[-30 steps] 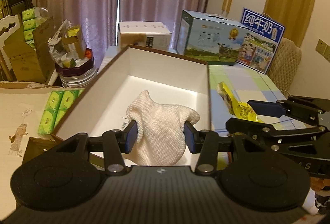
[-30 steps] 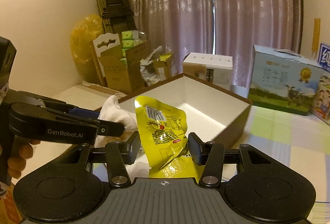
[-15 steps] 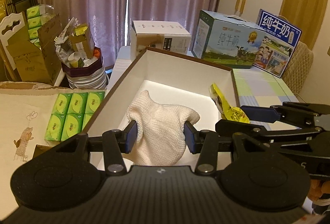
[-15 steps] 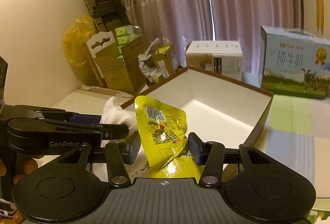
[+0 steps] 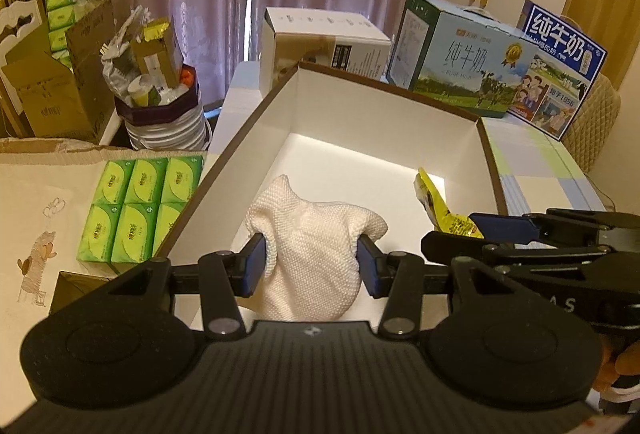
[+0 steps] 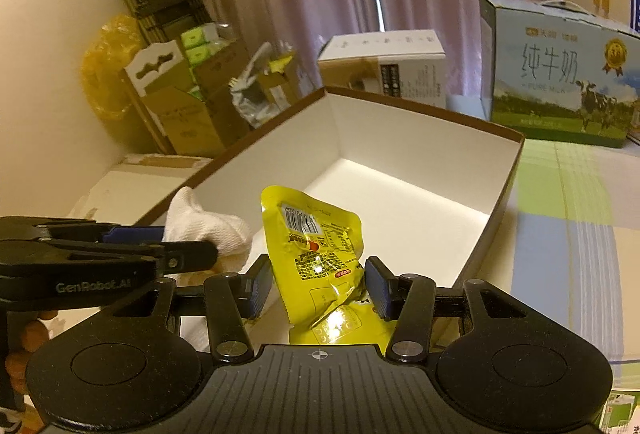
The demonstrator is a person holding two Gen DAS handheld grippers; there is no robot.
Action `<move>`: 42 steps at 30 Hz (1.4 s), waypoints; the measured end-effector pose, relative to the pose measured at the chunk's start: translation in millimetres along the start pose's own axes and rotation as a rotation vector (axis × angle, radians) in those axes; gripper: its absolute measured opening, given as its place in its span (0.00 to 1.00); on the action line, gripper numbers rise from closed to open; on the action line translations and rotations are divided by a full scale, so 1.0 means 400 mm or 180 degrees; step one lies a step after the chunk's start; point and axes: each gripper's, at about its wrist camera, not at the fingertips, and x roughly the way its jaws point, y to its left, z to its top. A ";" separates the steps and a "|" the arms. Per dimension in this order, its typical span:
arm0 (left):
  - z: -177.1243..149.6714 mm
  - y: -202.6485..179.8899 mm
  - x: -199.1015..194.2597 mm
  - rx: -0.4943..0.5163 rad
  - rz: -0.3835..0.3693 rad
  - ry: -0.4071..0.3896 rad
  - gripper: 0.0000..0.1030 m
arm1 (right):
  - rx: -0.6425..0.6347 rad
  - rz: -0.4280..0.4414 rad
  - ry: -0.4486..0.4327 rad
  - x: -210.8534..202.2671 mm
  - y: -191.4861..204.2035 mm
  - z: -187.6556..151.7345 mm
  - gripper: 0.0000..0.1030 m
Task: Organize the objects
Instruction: 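Open the right tool to drop the pouch while the left tool releases the towel into the box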
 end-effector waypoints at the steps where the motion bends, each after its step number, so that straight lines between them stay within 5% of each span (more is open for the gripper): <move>1: 0.001 0.002 0.006 -0.0006 -0.0009 0.0012 0.42 | 0.0012 -0.0021 0.0005 0.006 -0.004 0.001 0.46; 19: 0.006 -0.026 0.077 0.0015 -0.0162 0.0165 0.47 | 0.0127 -0.0213 0.0016 0.016 -0.041 0.006 0.50; 25: 0.010 -0.028 0.068 0.0008 -0.0135 0.0098 0.72 | 0.0162 -0.0188 -0.0020 -0.002 -0.048 0.010 0.51; 42: -0.007 0.005 -0.029 -0.0137 0.0049 0.0002 0.76 | 0.0128 -0.0053 -0.0082 -0.099 -0.016 -0.023 0.52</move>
